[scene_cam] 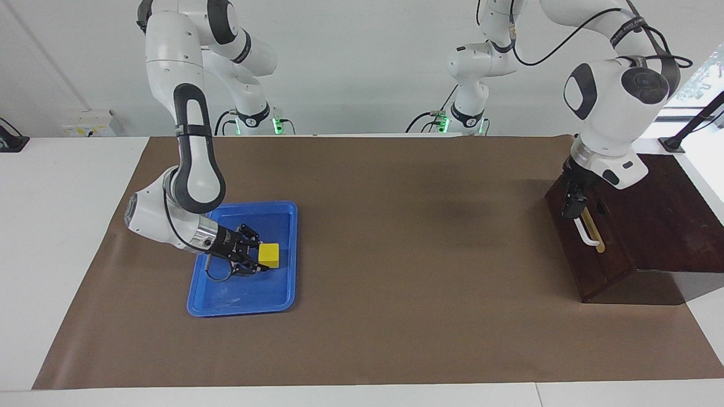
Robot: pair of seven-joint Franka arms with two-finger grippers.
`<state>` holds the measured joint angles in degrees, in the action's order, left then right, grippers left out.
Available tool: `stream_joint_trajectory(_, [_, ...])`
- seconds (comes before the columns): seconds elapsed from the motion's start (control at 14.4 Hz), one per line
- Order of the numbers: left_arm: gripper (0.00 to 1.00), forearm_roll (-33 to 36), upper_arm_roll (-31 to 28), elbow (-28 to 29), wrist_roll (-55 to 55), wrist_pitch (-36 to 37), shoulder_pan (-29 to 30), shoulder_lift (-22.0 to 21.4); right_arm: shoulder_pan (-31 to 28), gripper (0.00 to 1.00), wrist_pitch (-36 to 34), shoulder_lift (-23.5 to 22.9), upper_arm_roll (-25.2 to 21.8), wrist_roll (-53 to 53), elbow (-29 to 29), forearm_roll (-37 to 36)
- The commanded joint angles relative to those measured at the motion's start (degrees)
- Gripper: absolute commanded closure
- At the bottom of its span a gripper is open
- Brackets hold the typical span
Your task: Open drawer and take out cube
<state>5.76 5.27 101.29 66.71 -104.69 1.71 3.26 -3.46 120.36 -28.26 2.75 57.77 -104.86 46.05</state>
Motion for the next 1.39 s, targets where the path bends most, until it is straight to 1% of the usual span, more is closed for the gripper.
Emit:
stream_joint_trajectory(0.0, [0.0, -2.23, -0.44, -1.17, -15.49, 5.79, -0.13, -2.91, 1.43, 1.0, 0.84, -0.75, 0.15, 1.91, 1.15, 0.62])
stream_joint_trajectory(0.07, [0.0, -2.33, 0.35, -1.7, -21.57, 9.12, -0.13, -3.7, 1.52, 1.0, 1.1, -0.75, 0.15, 1.82, 0.98, 0.62])
stream_joint_trajectory(0.14, [0.0, -2.33, 0.53, -2.06, -27.11, 11.32, -0.13, -4.66, 1.52, 0.96, 1.37, -0.83, 0.15, 1.65, 0.54, 0.62])
stream_joint_trajectory(0.21, [0.0, -2.33, 0.62, -2.32, -33.69, 13.61, -0.13, -5.45, 1.18, 0.76, 2.5, -0.92, 0.15, 1.21, 0.19, 0.36])
stream_joint_trajectory(0.28, [0.0, -2.5, 0.62, -3.02, -38.89, 15.29, -0.13, -5.81, 0.82, 0.27, 2.6, -1.01, 0.15, -0.88, 0.01, 0.36])
stream_joint_trajectory(0.35, [0.0, -3.03, 0.62, -2.77, -44.77, 15.13, -0.13, -5.81, 0.65, 0.0, 2.43, -1.01, 0.15, -2.56, 0.01, 0.36])
stream_joint_trajectory(0.42, [0.0, -3.9, 0.45, -3.03, -51.27, 15.13, -0.13, -5.9, 0.64, 0.0, 2.42, -1.01, 0.06, -2.57, 0.01, 0.36])
stream_joint_trajectory(0.49, [0.0, -4.26, 0.01, -3.2, -54.12, 15.65, -0.04, -5.81, 0.56, 0.0, 1.99, -0.92, 0.15, -2.4, 0.27, 0.36])
stream_joint_trajectory(0.7, [0.0, -4.44, 0.27, -3.99, -54.94, 15.91, -0.13, -4.59, 0.99, 0.0, 0.84, -0.48, 0.06, 0.41, 2.9, -0.43])
stream_joint_trajectory(0.84, [0.0, -5.4, 0.53, -7.05, -55.03, 17.58, -1.53, -1.17, 1.09, 0.0, 0.32, 0.04, -0.03, 0.41, 4.75, -3.14])
stream_joint_trajectory(0.98, [0.0, -5.49, 0.62, -7.51, -56.51, 17.59, -1.19, -1.07, 0.73, 0.0, -2.39, 0.39, -0.03, 0.5, 8.34, -6.65])
stream_joint_trajectory(1.05, [0.0, -5.58, 0.62, -7.34, -58.52, 17.76, -0.84, -1.24, 0.82, 0.0, -2.93, 0.92, -0.12, 0.33, 9.14, -9.11])
stream_joint_trajectory(1.11, [0.0, -5.58, 0.53, -7.42, -60.02, 18.02, -0.74, -1.68, 0.99, 0.0, -3.46, 2.32, -0.03, -0.11, 9.41, -13.05])
stream_joint_trajectory(1.18, [0.0, -5.67, 0.01, -7.6, -60.99, 17.94, -0.74, -2.38, 1.17, 0.0, -5.73, 5.03, 0.06, -0.29, 9.33, -17.61])
stream_joint_trajectory(1.32, [0.0, -5.84, 0.01, -7.16, -61.18, 16.02, -0.66, -3.08, 1.17, 0.0, -9.07, 8.29, -0.03, -2.03, 9.24, -18.45])
